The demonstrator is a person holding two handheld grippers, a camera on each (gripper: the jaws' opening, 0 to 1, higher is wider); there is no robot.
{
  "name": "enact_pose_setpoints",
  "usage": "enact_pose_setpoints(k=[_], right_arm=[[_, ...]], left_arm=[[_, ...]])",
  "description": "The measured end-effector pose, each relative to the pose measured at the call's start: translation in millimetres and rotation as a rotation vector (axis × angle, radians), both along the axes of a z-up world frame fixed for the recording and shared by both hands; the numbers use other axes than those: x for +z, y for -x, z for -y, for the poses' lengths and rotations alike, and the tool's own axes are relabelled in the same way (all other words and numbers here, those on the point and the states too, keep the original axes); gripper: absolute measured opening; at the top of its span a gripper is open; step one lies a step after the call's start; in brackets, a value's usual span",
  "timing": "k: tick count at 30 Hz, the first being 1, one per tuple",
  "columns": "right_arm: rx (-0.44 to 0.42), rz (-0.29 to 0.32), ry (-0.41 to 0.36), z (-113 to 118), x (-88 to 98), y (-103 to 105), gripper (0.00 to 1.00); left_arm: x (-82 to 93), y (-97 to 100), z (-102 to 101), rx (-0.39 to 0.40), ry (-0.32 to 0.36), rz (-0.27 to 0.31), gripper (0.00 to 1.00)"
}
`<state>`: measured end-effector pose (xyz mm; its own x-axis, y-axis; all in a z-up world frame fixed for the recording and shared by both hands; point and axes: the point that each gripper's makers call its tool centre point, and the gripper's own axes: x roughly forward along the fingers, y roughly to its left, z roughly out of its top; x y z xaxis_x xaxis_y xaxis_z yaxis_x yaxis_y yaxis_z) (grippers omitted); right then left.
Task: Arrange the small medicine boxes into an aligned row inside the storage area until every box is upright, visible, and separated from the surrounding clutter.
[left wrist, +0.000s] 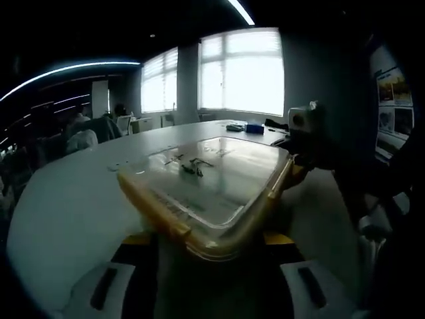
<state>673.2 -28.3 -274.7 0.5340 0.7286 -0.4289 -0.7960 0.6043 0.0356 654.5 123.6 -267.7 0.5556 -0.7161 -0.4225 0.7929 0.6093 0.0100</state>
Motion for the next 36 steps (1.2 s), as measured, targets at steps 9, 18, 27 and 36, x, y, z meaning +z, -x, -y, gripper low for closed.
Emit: enact_pose_setpoints(k=[9, 18, 27, 36], right_arm=[[-0.009, -0.003, -0.006, 0.5, -0.8, -6.8, 0.64], [-0.017, -0.007, -0.005, 1.0, -1.5, -13.4, 0.63], [-0.024, -0.012, -0.008, 1.0, -2.1, -15.3, 0.63], [-0.023, -0.019, -0.004, 0.8, -3.1, -16.8, 0.62]], left_arm=[[-4.6, -17.4, -6.6, 0.014, -0.013, -0.003, 0.58], [-11.0, -35.6, -14.4, 0.014, -0.038, -0.016, 0.58], [-16.2, -41.3, -16.6, 0.021, -0.042, -0.024, 0.58], [-19.0, -43.2, -17.1, 0.029, -0.046, -0.032, 0.57]])
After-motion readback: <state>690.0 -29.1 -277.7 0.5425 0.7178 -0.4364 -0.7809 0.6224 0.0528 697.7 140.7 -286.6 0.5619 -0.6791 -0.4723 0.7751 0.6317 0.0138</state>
